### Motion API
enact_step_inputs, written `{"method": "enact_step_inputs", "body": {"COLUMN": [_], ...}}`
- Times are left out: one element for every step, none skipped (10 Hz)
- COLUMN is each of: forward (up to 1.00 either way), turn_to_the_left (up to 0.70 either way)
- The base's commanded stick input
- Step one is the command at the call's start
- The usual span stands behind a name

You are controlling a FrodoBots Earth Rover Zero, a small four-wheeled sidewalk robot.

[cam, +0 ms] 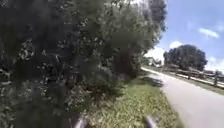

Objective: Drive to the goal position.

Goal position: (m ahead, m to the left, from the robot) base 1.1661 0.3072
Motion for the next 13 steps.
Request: {"method": "enact_step_inputs", "body": {"forward": [0.5, 0.5, 0.5, 0.5, 0.5, 0.5, 0.5, 0.5, 0.5, 0.5, 0.5, 0.5, 0.5], "turn_to_the_left": [0.0, 0.0, 0.0, -0.11, -0.3, -0.49, -0.5, -0.5, -0.38, 0.0, 0.0, 0.0, 0.0]}}
